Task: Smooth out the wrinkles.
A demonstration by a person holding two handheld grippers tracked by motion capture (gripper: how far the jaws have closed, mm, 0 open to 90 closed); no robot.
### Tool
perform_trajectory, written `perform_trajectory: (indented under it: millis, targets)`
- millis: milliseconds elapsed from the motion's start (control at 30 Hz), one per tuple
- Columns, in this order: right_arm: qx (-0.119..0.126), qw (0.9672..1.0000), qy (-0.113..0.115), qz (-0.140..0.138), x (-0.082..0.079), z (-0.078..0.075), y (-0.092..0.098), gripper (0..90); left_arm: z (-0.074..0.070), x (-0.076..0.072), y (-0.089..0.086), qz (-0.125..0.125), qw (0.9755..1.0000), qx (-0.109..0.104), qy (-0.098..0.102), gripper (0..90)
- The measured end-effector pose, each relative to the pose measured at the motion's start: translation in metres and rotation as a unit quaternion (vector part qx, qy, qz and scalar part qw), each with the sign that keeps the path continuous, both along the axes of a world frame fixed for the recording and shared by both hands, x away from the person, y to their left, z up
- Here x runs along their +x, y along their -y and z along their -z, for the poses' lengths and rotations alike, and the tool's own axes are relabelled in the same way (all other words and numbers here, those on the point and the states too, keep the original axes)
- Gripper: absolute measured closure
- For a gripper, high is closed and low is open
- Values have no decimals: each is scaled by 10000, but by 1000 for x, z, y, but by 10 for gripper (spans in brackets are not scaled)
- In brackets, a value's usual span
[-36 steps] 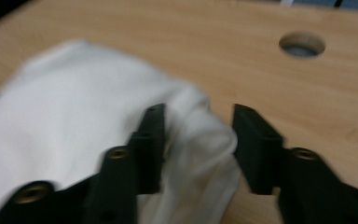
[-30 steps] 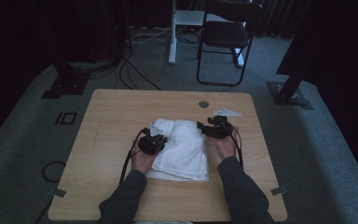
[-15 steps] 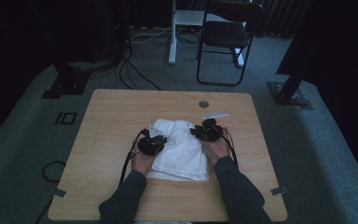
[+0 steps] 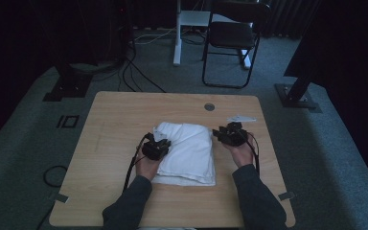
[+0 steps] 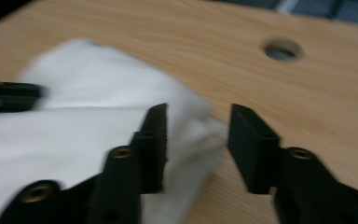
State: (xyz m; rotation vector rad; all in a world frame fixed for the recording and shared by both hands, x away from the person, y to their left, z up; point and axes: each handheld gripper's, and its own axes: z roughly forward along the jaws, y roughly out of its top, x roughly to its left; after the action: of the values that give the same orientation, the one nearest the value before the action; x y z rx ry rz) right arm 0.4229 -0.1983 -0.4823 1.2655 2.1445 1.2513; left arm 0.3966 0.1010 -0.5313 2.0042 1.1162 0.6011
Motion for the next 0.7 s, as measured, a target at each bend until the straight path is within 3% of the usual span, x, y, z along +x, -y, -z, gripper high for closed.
perform_trajectory:
  millis: [100,167,233,267,300,333,367,400,433,500,567,600,700]
  targets:
    - [88,9998,126,-142,0,-5,-17,475,0,-2,1,-11,10000,46,52,778]
    - [-86,9999,84,-38,10,0,-29,459,0,-2,1,5,10000,51,64,777]
    - [-78,9999,-126,65,24,8,-34,432,1,-1,0,16,10000,12,43,777]
    - [62,9990,-433,17,35,16,-35,433,1,-1,0,25,10000,24,54,777]
    - [195,9976,-666,-91,40,21,-35,507,1,-1,0,38,10000,45,67,777]
    - [205,9952,-908,-293,45,27,-35,647,1,-2,-1,51,9999,65,72,777]
    - [-74,9947,-933,-418,46,31,-37,767,1,-2,-1,59,9999,77,82,778]
    - [-375,9944,-915,-374,44,32,-37,851,2,-2,0,74,9999,92,99,779]
    - [-416,9955,-832,-176,41,30,-32,863,2,-2,0,75,9999,79,113,782]
    - [-152,9971,-716,220,32,21,-19,863,3,-2,0,124,9999,-28,105,785]
    - [-374,9969,-603,335,22,15,-22,770,2,-3,3,73,9999,56,121,785]
    - [-599,9966,-404,383,12,12,-27,667,2,-3,4,56,9999,70,128,784]
    - [-495,9988,-64,25,-15,6,-34,487,2,-2,2,18,10000,7,93,782]
